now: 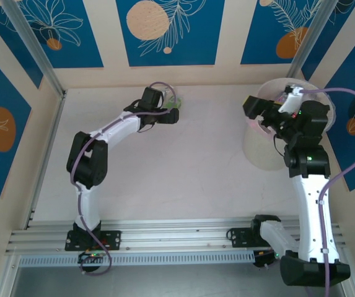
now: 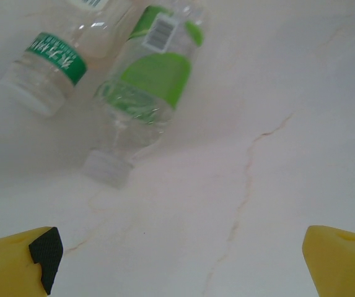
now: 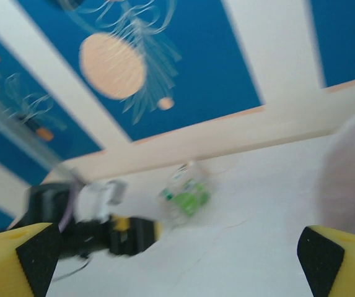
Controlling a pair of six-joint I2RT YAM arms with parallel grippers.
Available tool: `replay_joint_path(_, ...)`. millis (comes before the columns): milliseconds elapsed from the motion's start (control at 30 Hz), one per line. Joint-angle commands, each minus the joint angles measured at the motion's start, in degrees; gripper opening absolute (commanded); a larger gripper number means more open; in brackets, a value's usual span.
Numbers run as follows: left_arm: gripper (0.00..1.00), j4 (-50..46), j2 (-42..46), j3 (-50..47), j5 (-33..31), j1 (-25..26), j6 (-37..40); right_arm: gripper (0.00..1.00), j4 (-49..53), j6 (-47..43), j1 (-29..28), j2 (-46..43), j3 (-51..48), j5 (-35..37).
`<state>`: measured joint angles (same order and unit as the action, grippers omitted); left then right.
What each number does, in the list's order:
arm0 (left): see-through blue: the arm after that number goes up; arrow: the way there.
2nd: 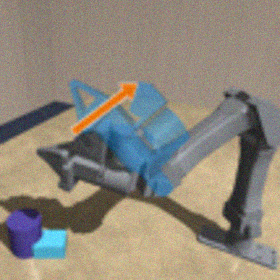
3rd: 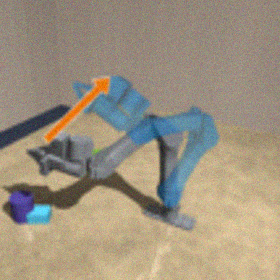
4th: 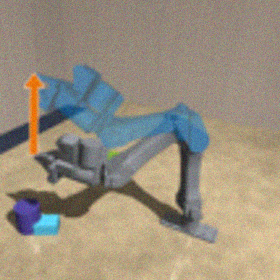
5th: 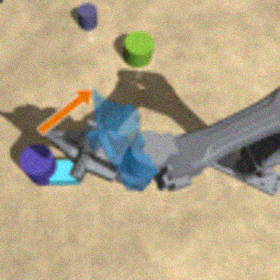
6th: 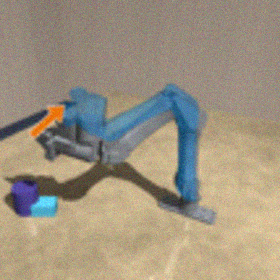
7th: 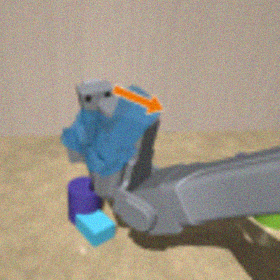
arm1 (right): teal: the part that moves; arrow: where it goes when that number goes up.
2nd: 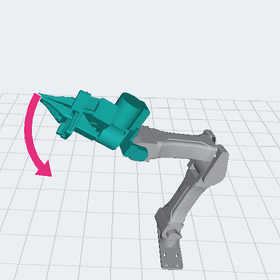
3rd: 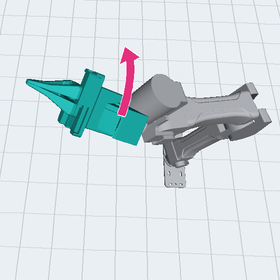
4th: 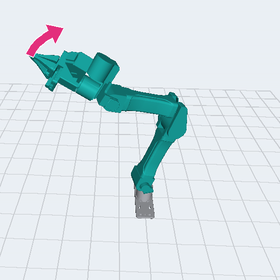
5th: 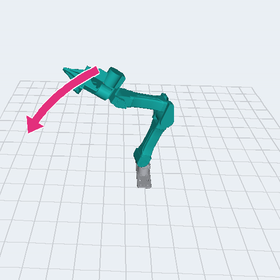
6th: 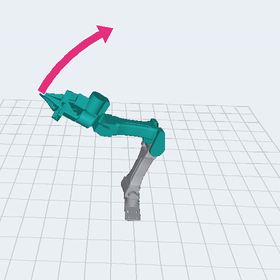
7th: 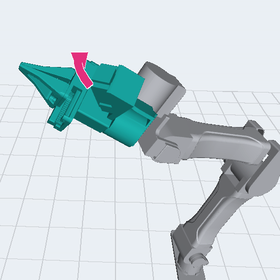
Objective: Put the plastic bottles in the bin
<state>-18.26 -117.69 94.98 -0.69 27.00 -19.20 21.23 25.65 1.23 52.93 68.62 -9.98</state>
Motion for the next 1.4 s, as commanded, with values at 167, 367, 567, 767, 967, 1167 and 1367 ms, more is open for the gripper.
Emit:
replay_joint_path(167, 0.89, -9.0, -8.8, 9.4, 1.0, -3.6, 3.6, 0.99, -8.0, -6.8, -14.8, 2.2, -3.0, -1.9)
replay_joint_path(367, 0.80, -7.5, -14.1, 13.8, 4.4, -4.2, 7.7, 1.00, -8.2, -10.0, -20.4, 5.8, -1.7, 3.2)
replay_joint_path(567, 0.70, -8.4, -19.7, 19.6, 5.8, -4.2, 9.3, 1.00, -7.8, -11.1, -21.3, 5.9, -1.6, 6.3)
replay_joint_path(767, 0.60, -11.2, -24.5, 25.3, 5.7, -4.2, 9.1, 1.00, -7.3, -11.7, -21.3, 4.5, -2.0, 8.3)
replay_joint_path(967, 0.38, -11.3, -25.3, 26.7, 7.3, -4.2, 9.2, 0.99, -7.2, -11.9, -21.3, 4.2, -2.9, 10.7)
replay_joint_path(1167, 0.20, -8.0, -20.3, 20.5, 11.4, -4.1, 8.9, 0.99, -7.1, -9.8, -20.8, 5.5, -3.2, 14.6)
replay_joint_path(1367, 0.08, 4.9, -8.2, 5.0, 20.9, -3.3, 5.7, 0.99, -5.9, -2.5, -18.4, 7.9, -2.5, 18.8)
